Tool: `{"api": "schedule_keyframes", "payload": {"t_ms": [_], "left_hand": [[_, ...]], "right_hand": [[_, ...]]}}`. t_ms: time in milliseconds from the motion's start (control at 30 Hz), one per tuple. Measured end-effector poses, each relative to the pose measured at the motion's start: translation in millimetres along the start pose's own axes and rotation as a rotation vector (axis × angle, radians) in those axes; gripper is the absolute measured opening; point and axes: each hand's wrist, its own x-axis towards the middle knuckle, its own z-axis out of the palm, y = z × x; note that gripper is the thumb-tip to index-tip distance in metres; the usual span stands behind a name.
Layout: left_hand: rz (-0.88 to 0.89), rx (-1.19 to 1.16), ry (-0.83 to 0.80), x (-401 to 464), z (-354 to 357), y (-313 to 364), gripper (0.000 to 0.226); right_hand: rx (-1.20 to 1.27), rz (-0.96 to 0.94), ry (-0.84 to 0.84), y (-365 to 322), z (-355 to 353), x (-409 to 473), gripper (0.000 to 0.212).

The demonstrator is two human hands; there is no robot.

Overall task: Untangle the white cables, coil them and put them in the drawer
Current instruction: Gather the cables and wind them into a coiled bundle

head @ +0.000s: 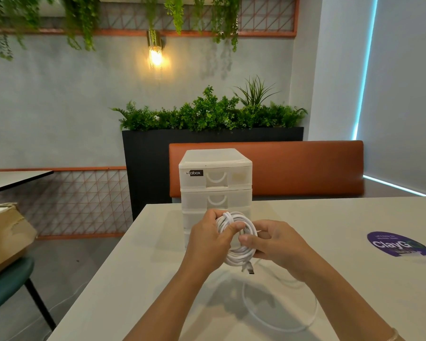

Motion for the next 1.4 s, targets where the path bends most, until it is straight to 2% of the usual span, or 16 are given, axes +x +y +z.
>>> {"api": "schedule_keyframes", "payload": {"t_ms": [100,200,233,300,367,433,567,800,967,1033,1133,1200,1333,1400], "left_hand": [[0.016,-0.039,-0.029,-1,0,0,0.030],[0.016,-0.120,-0.038,-3,1,0,0.027],[0.011,-0.141,-0.026,-2,1,0,0.025],[0.009,-0.149,0.000,-2,1,2,0.024],[0.008,-0.158,0.015,-2,1,4,0.023],[0.011,-0.186,0.024,-3,2,5,0.022],[0.031,-0.224,0.022,-4,5,4,0.021],[-0.012,-0.227,0.028,-1,3,0,0.021],[-0.030,-0.253,-0.060,-2,1,1,0.017],[-0.036,-0.249,-0.124,-4,0,3,0.014],[-0.002,-0.221,-0.203,-6,2,6,0.011],[0.028,-0.183,-0.223,-7,3,9,0.010],[0.043,-0.096,-0.202,-7,6,10,0.013],[0.002,-0.069,-0.174,-6,5,7,0.010]], "right_hand": [[-0.033,-0.014,0.008,-6,-9,-3,0.026],[-0.140,0.067,-0.102,-9,-27,-7,0.062],[-0.215,0.116,-0.143,-9,-30,-8,0.066],[-0.278,0.178,-0.124,-7,-32,-7,0.052],[-0.225,0.193,-0.081,-5,-29,-5,0.039],[-0.128,0.187,-0.078,-3,-24,-5,0.034],[-0.057,0.146,-0.153,-3,-15,-8,0.040],[-0.086,0.118,-0.076,-3,3,-7,0.059],[-0.115,0.216,-0.205,-7,-29,-12,0.077],[-0.158,0.243,-0.109,-1,-47,-8,0.074],[-0.410,0.258,0.034,12,-58,1,0.060],[-0.492,0.215,0.112,17,-58,4,0.053],[-0.298,0.148,0.354,14,-62,4,0.045],[-0.356,0.096,0.396,10,-57,3,0.040]]}}
